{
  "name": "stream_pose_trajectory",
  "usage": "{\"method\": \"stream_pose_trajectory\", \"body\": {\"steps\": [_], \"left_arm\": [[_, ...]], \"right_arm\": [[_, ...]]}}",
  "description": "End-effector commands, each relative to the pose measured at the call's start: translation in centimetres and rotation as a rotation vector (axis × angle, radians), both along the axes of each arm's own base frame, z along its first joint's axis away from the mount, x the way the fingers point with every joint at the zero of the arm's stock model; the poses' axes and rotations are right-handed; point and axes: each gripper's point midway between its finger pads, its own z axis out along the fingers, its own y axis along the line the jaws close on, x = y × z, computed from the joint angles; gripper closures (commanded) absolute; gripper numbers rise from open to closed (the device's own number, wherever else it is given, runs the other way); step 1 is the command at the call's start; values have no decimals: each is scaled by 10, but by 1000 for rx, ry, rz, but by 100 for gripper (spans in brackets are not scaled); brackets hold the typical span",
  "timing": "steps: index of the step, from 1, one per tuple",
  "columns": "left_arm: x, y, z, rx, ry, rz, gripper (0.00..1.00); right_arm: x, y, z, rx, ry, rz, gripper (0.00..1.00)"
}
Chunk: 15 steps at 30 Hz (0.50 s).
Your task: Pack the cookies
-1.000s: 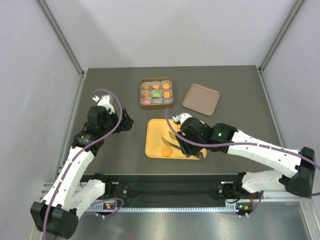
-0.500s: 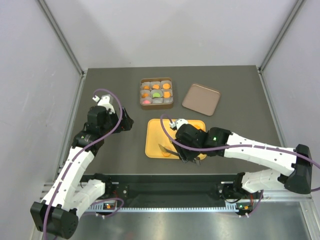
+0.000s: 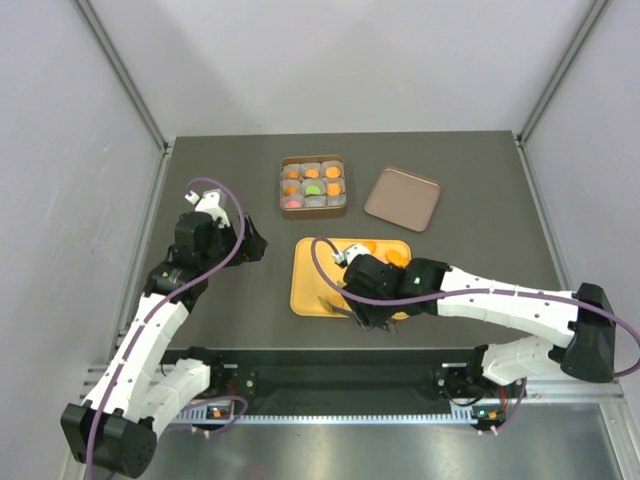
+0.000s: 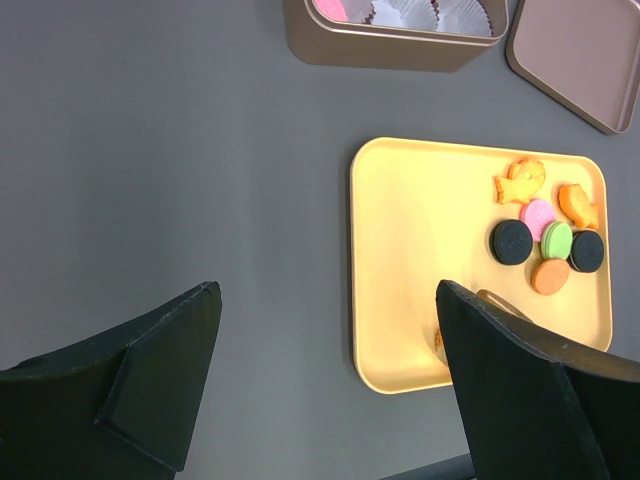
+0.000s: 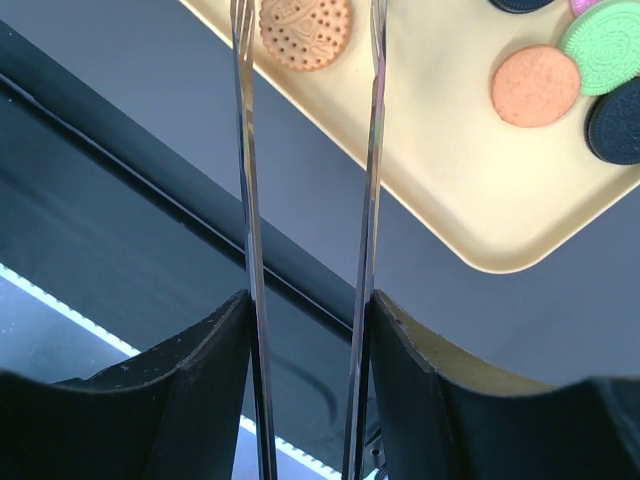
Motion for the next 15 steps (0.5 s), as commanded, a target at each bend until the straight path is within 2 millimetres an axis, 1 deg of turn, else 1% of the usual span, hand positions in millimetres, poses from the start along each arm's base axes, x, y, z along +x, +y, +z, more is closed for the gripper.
{"method": "stream_pose_trajectory", "body": {"steps": [1, 8, 15], "left_arm": [[4, 1, 10, -8, -46, 8, 7], [4, 1, 10, -8, -45, 8, 7], [4, 1, 10, -8, -45, 8, 7]], "right_arm": [[-1, 10, 3, 26, -22, 11, 52], [-3, 12, 0, 8, -20, 24, 52], [-3, 5, 3, -23, -24, 27, 53]]}}
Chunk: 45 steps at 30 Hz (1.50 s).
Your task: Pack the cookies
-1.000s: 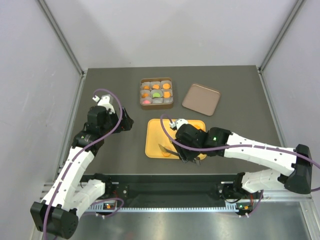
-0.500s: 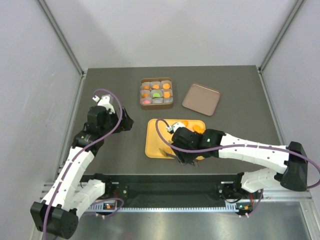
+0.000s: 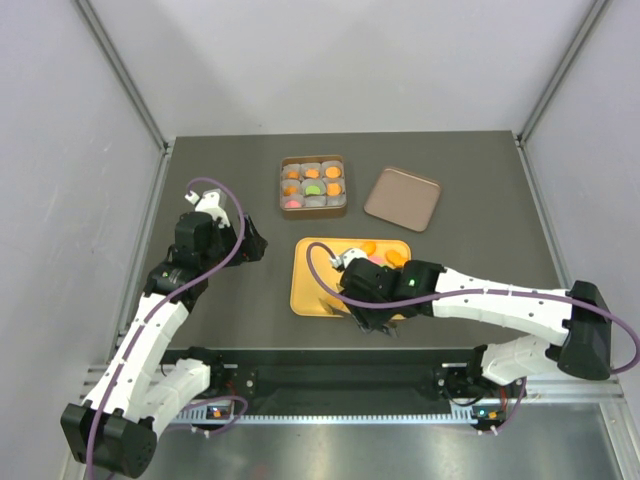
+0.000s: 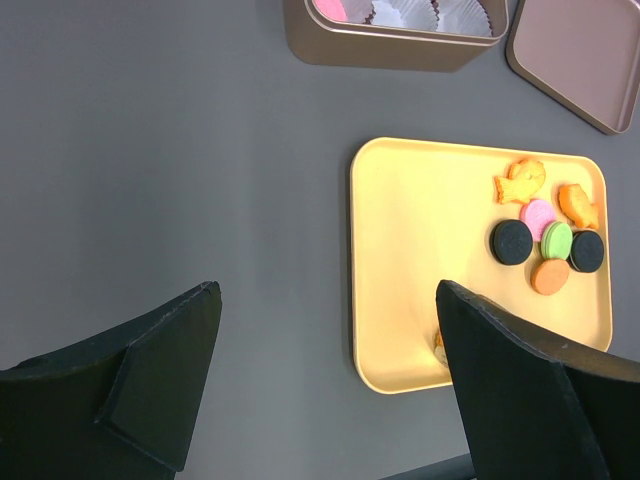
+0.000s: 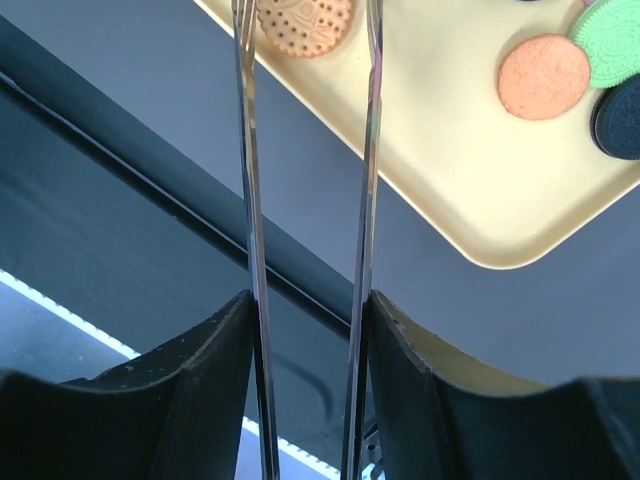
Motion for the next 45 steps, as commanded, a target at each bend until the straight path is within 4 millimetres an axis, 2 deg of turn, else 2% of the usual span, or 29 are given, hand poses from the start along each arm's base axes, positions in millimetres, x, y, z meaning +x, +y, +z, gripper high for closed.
{"method": "stream_pose_trajectory", "body": {"steps": [1, 11, 14, 20, 24, 27, 29, 32, 34, 36, 39, 42, 45], "left_arm": [[4, 1, 10, -8, -45, 8, 7], [4, 1, 10, -8, -46, 8, 7], [5, 1, 11, -8, -48, 8, 7], [4, 1, 11, -8, -49, 9, 7], [4, 2, 11, -8, -48, 9, 7], [5, 1, 10, -9, -46, 5, 7], [5, 0, 10, -8, -43, 3, 7], [5, 0, 10, -9, -45, 3, 7], [5, 1, 10, -6, -44, 7, 7], [6, 1, 9, -6, -42, 9, 7], [6, 1, 9, -6, -40, 8, 7], [6, 1, 8, -5, -37, 8, 7], [6, 1, 9, -6, -39, 8, 7]], "right_arm": [[2, 3, 10, 2, -34, 7, 53], [11, -2, 13, -26, -53, 7, 62], [20, -2, 20, -8, -74, -11, 63], [53, -2, 52, 65, -147, -63, 63], [86, 7, 81, 137, -218, -98, 63], [119, 15, 103, 199, -260, -129, 63], [150, 26, 120, 244, -300, -156, 63], [189, 42, 134, 277, -347, -182, 64], [213, 45, 135, 280, -361, -205, 64], [237, 56, 129, 283, -362, -214, 64], [267, 63, 113, 262, -345, -230, 65], [285, 72, 100, 258, -328, -234, 64], [294, 80, 87, 255, -307, -226, 65]]}}
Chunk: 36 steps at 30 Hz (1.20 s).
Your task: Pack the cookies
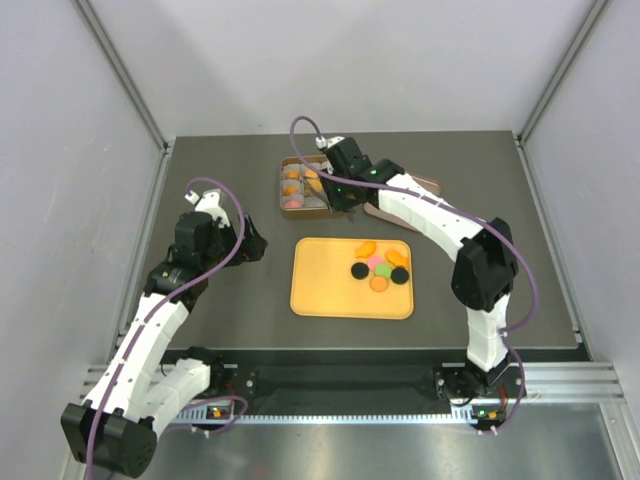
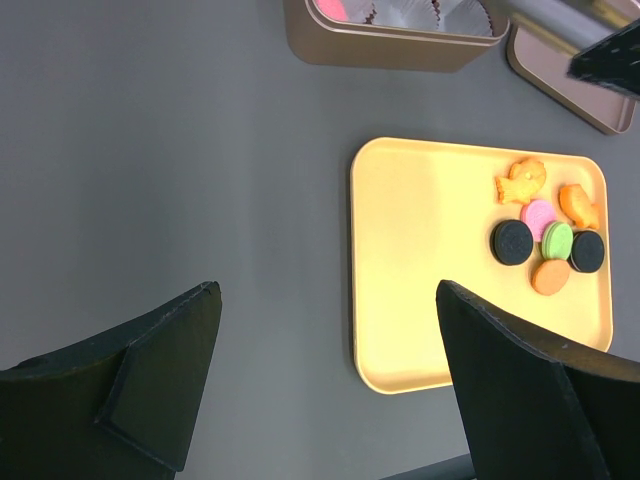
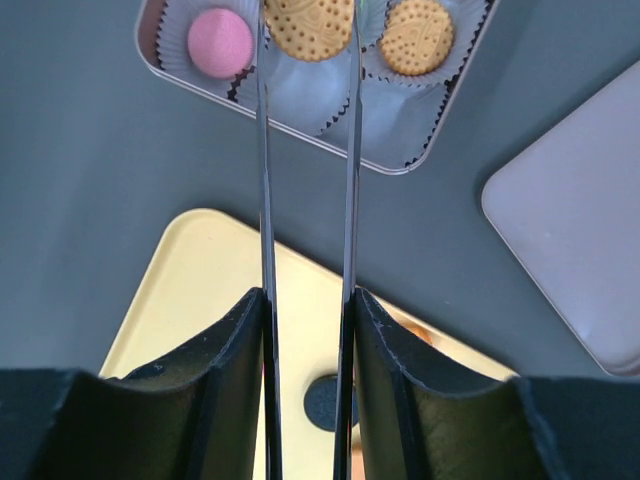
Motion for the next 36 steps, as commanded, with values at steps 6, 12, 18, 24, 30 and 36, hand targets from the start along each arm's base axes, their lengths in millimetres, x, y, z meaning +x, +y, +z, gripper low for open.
{"method": "stream_pose_trajectory", "body": {"steps": [6, 12, 18, 24, 30, 36], "left_arm": [[6, 2, 8, -4, -38, 11, 7], [6, 1, 7, -5, -33, 7, 7], [6, 1, 8, -5, -37, 9, 7], [7, 2, 7, -4, -34, 11, 7], [6, 2, 7, -3, -32, 12, 7], [6, 2, 7, -1, -35, 13, 7]], "right_arm": [[19, 20, 16, 77, -45, 35, 65], [14, 15, 10, 68, -30, 36, 64], [10, 13, 6, 68, -19, 37, 64], [6, 11, 8, 72, -20, 36, 64], [4, 10, 10, 75, -22, 37, 62], [2, 8, 10, 75, -20, 36, 62]]}}
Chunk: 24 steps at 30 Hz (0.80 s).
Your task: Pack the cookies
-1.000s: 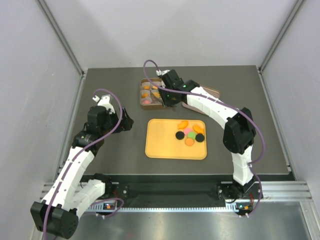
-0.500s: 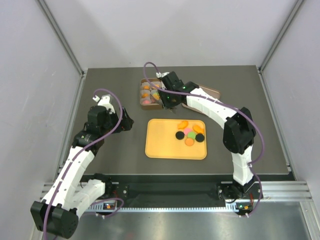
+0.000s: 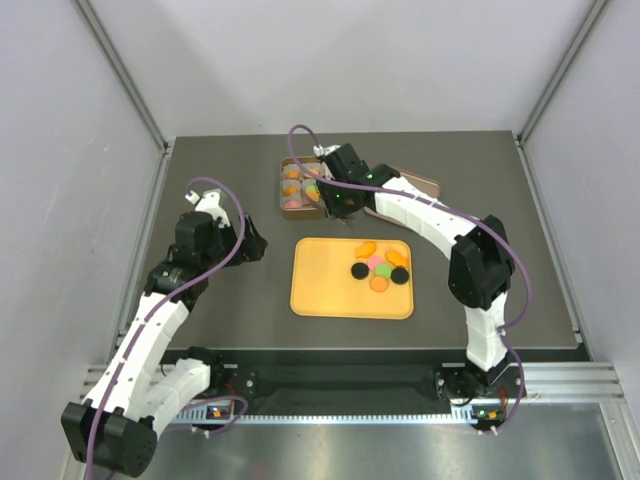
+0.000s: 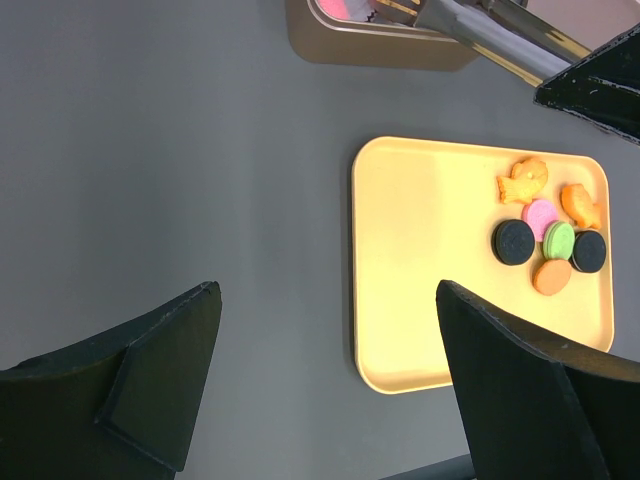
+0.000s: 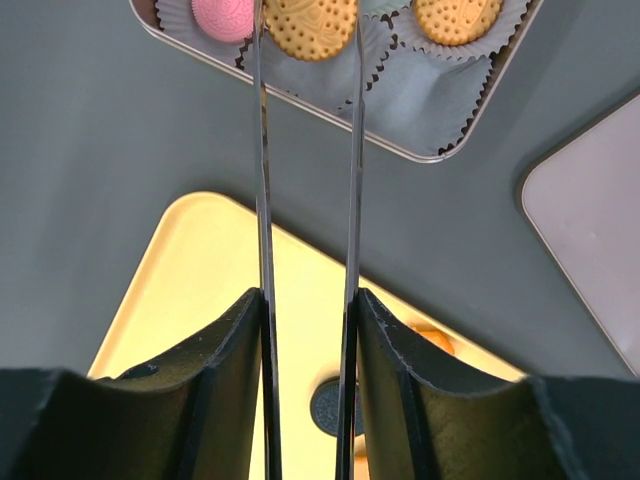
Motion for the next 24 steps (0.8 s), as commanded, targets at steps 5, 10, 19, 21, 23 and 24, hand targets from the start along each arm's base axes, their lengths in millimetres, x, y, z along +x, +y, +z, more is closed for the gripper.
{"method": "stream_pose_trajectory", "body": {"steps": [5, 10, 19, 21, 23, 24], "left_arm": [[6, 2, 9, -3, -40, 13, 7], [6, 2, 8, -2, -37, 13, 7], [6, 3, 8, -2, -39, 15, 7], [6, 2, 7, -2, -35, 13, 7], [6, 2, 8, -2, -37, 13, 7], [6, 3, 7, -1, -36, 15, 7]], "right_arm": [[6, 2, 48, 88, -99, -2, 59], [6, 2, 51, 91, -104, -1, 58], [5, 2, 53, 95, -103, 4, 58], [3, 3, 53, 96, -100, 8, 58], [4, 2, 53, 96, -100, 6, 58], [3, 3, 53, 96, -100, 10, 57]]}}
